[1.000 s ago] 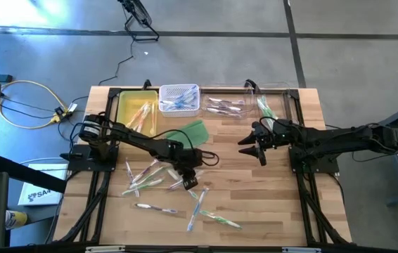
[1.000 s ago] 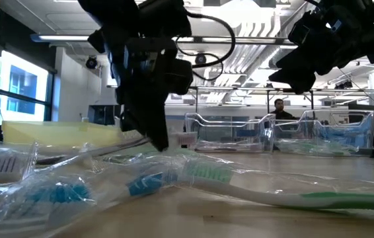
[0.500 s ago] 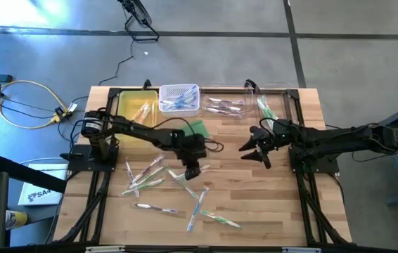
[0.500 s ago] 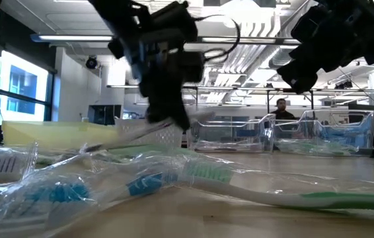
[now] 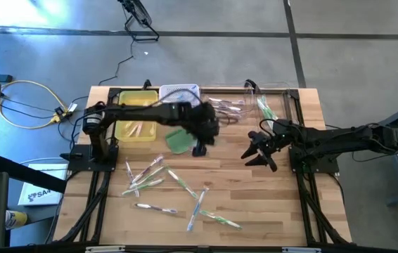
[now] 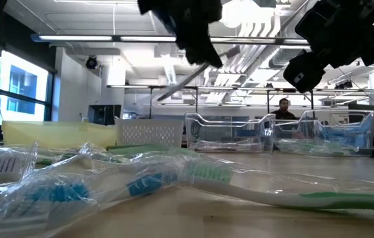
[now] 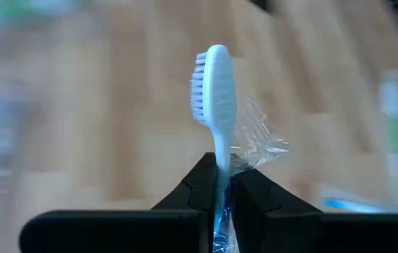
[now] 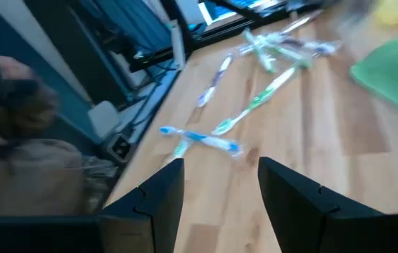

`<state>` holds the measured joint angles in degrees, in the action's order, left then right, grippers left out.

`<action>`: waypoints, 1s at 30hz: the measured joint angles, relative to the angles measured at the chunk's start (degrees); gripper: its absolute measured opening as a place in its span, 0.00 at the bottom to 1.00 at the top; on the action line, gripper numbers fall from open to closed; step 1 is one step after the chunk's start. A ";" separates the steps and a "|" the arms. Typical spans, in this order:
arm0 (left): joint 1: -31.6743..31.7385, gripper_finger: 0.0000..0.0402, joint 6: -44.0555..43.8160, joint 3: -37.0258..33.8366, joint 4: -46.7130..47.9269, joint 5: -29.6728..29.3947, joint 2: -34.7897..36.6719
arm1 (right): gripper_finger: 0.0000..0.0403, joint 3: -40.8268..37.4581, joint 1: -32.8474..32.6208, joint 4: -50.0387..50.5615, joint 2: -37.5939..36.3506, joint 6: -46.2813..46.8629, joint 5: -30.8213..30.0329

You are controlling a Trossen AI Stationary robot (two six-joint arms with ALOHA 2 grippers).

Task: Pick & Place Toothbrushes
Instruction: Put the violet toothbrush into the left transparent bin

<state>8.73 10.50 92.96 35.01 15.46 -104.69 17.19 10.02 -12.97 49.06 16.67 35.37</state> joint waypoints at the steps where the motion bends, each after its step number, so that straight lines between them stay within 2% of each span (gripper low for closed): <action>1: 0.73 0.05 2.31 1.84 1.14 -2.22 0.02 | 0.44 0.00 -0.01 -0.02 0.00 1.07 0.81; 3: 2.49 0.05 6.46 4.83 1.57 -5.08 0.06 | 0.44 0.00 -0.02 0.00 0.00 3.21 1.53; 6: 5.89 0.05 11.06 8.10 1.12 -5.79 0.07 | 0.44 -0.01 -0.02 -0.05 0.00 4.72 2.13; 11: 13.33 0.05 12.27 10.41 0.32 -5.39 0.07 | 0.44 0.00 -0.83 -3.15 0.00 4.65 1.29; 17: 19.33 0.05 10.23 10.42 -7.10 0.91 -1.59 | 0.44 -0.02 -2.65 -8.57 0.00 2.66 0.67; 22: 19.76 0.05 8.72 10.41 -20.80 8.16 -4.62 | 0.44 0.00 -3.63 -9.58 0.00 2.97 0.72; 30: 21.77 0.05 5.81 10.33 -26.63 10.47 -9.48 | 0.44 -0.01 -4.91 -9.55 0.00 3.01 0.85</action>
<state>30.51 16.31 103.28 8.38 25.93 -114.16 17.18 5.11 -22.52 49.06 19.68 36.22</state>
